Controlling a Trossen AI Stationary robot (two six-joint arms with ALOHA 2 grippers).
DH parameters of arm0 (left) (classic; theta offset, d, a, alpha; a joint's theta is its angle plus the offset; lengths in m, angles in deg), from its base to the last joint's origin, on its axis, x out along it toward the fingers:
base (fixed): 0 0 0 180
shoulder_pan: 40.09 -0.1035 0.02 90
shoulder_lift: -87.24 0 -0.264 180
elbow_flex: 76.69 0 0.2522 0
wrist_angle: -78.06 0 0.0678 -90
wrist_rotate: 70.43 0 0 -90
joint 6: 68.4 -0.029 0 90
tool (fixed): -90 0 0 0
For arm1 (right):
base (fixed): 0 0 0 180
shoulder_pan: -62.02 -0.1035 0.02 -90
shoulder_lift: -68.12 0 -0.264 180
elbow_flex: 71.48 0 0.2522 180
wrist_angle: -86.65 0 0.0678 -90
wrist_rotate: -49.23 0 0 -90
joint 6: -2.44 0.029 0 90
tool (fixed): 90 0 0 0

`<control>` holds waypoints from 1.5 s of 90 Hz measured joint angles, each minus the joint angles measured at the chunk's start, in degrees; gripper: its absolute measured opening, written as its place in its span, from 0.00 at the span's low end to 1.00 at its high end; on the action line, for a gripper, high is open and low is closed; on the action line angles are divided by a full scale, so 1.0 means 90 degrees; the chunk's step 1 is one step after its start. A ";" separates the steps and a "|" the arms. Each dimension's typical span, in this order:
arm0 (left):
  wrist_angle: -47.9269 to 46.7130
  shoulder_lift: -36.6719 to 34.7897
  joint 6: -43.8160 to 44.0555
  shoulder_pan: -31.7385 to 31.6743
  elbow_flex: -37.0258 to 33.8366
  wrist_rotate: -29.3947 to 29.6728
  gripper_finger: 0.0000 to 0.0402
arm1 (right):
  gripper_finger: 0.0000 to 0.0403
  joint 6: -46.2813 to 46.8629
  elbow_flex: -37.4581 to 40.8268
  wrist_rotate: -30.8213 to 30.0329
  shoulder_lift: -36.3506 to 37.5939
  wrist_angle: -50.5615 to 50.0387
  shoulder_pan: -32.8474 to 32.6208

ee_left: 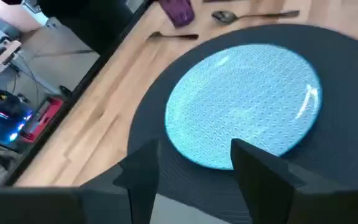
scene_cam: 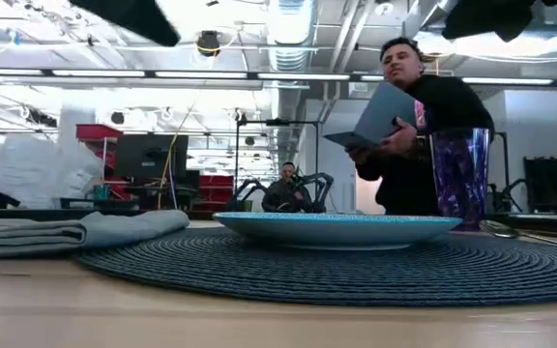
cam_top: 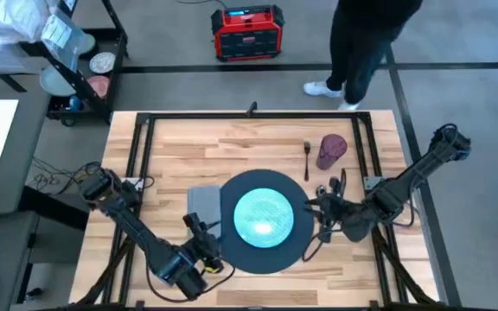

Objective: Set table place
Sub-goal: Put the black fork on the gray table napkin

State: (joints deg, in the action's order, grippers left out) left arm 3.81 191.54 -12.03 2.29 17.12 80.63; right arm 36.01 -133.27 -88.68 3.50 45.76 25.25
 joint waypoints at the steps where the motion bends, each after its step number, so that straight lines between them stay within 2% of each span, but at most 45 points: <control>1: 0.0002 -0.0014 -0.0014 -0.0021 -0.0002 -0.0035 0.45 | 0.19 0.0014 0.0000 -0.0039 0.0000 0.0000 0.0019; 19: 0.0538 -0.0433 -0.0990 -0.0228 -0.0024 -0.0074 0.45 | 0.19 0.0054 0.0000 -0.0163 0.0000 0.0061 0.0465; 28: 0.1445 -0.0908 -0.1938 -0.0358 -0.0326 -0.0064 0.45 | 0.19 0.0167 0.0000 0.0091 0.0000 0.0166 0.0726; 35: 0.2481 -0.1343 -0.2799 -0.0498 -0.0781 -0.0316 0.45 | 0.19 0.0225 0.0000 0.0390 0.0000 0.0267 0.0926; 43: 0.4315 -0.1907 -0.3951 -0.0704 -0.1588 -0.1104 0.44 | 0.19 0.0225 0.0000 0.0633 0.0000 0.0322 0.1130; 53: 0.6970 -0.2593 -0.5100 -0.1091 -0.2859 -0.2879 0.41 | 0.19 0.0224 0.0000 0.0687 0.0000 0.0330 0.1352; 61: 0.8508 -0.3085 -0.5385 -0.1442 -0.3688 -0.4360 0.38 | 0.19 0.0224 0.0000 0.0693 0.0000 0.0374 0.1483; 67: 0.9104 -0.3440 -0.5337 -0.1656 -0.4097 -0.5053 0.36 | 0.19 0.0220 0.0000 0.0693 0.0000 0.0386 0.1584; 79: 0.9237 -0.4002 -0.5137 -0.1890 -0.4543 -0.5257 0.35 | 0.19 0.0220 0.0000 0.0865 0.0000 0.0404 0.1858; 90: 0.9209 -0.4270 -0.5119 -0.1933 -0.4638 -0.5254 0.35 | 0.19 0.0231 0.0000 0.1379 0.0000 0.0413 0.2290; 108: 0.8981 -0.4304 -0.5185 -0.1930 -0.4641 -0.5254 0.35 | 0.19 0.0343 0.0000 0.2013 -0.0039 0.0354 0.3239; 119: 0.8742 -0.4287 -0.5122 -0.1930 -0.4641 -0.5222 0.35 | 0.19 0.0623 0.0000 0.2298 -0.0041 -0.0211 0.3745; 135: 0.8618 -0.4287 -0.5069 -0.1930 -0.4641 -0.5207 0.35 | 0.19 0.0926 0.0009 0.2577 -0.0321 -0.0768 0.3889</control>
State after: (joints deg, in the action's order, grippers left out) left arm 81.38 152.95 -57.65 -15.07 -24.65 33.76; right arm 44.34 -133.19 -65.49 0.61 38.84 60.24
